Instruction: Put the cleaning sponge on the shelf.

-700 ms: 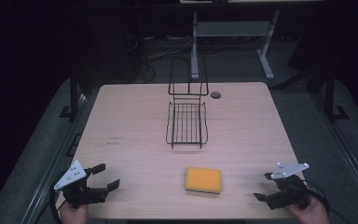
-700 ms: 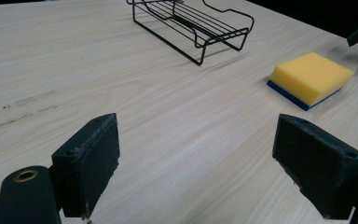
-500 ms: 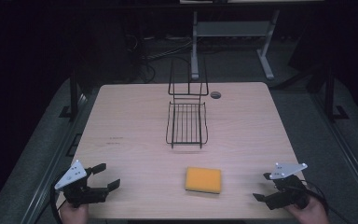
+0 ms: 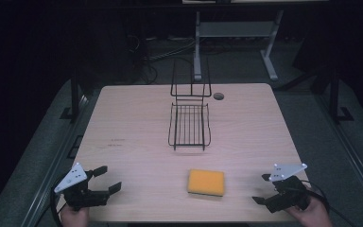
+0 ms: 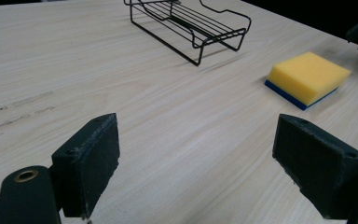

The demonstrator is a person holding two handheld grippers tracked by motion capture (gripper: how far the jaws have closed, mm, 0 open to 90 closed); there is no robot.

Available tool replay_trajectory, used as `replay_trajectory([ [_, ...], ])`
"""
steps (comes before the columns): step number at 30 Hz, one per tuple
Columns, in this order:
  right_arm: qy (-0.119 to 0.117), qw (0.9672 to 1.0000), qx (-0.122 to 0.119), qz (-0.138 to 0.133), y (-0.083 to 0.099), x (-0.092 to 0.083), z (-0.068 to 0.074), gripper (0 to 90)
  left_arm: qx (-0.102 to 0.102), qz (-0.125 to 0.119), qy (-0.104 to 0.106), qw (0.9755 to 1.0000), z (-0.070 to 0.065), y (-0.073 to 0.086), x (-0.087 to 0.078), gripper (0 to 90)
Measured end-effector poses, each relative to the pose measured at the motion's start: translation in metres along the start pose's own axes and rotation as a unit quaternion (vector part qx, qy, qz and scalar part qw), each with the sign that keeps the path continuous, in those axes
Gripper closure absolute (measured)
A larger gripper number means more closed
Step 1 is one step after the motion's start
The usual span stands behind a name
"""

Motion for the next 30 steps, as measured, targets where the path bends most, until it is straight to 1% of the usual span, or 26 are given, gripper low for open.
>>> replay_trajectory([
  [3,-0.007,0.9999,-0.013,0.000,-0.008,0.001,0.004,15.6,0.000,-0.001,0.000,1.0000,0.000,0.000,0.001,14.0],
  [8,-0.019,0.9995,-0.023,0.006,-0.018,0.006,0.008,15.6,-0.001,0.000,-0.001,1.0000,0.001,0.000,0.001,14.0],
  [12,-0.028,0.9990,-0.033,0.005,-0.026,0.010,0.012,15.6,0.001,-0.002,0.000,1.0000,0.000,0.000,0.000,14.0],
  [15,-0.039,0.9982,-0.045,0.006,-0.034,0.014,0.018,15.6,0.005,-0.001,0.000,1.0000,0.000,0.000,0.000,14.0],
  [18,-0.048,0.9972,-0.055,0.014,-0.041,0.019,0.022,15.6,0.003,-0.002,0.001,1.0000,0.000,0.000,-0.001,14.0],
  [21,-0.059,0.9962,-0.061,0.023,-0.048,0.024,0.023,15.5,0.000,-0.003,-0.001,1.0000,0.002,0.000,-0.001,14.1],
  [22,-0.059,0.9957,-0.068,0.023,-0.051,0.026,0.023,15.6,-0.001,-0.003,-0.001,1.0000,0.002,0.000,-0.001,14.0],
  [24,-0.069,0.9949,-0.069,0.026,-0.056,0.029,0.025,15.5,-0.002,-0.003,-0.002,1.0000,0.003,0.000,-0.002,14.0],
  [30,-0.083,0.9924,-0.085,0.033,-0.070,0.038,0.028,15.6,-0.001,-0.004,-0.002,1.0000,0.002,0.000,-0.002,14.0],
])
Point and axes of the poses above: each handheld gripper's, and its own axes: x roughly forward along the jaws, y roughly out of its underside, z roughly to its left, the point moved 8 cm from there along x, roughly forward along the jaws, and after that the axes turned 10 degrees about -y, right-handed, at the moved point
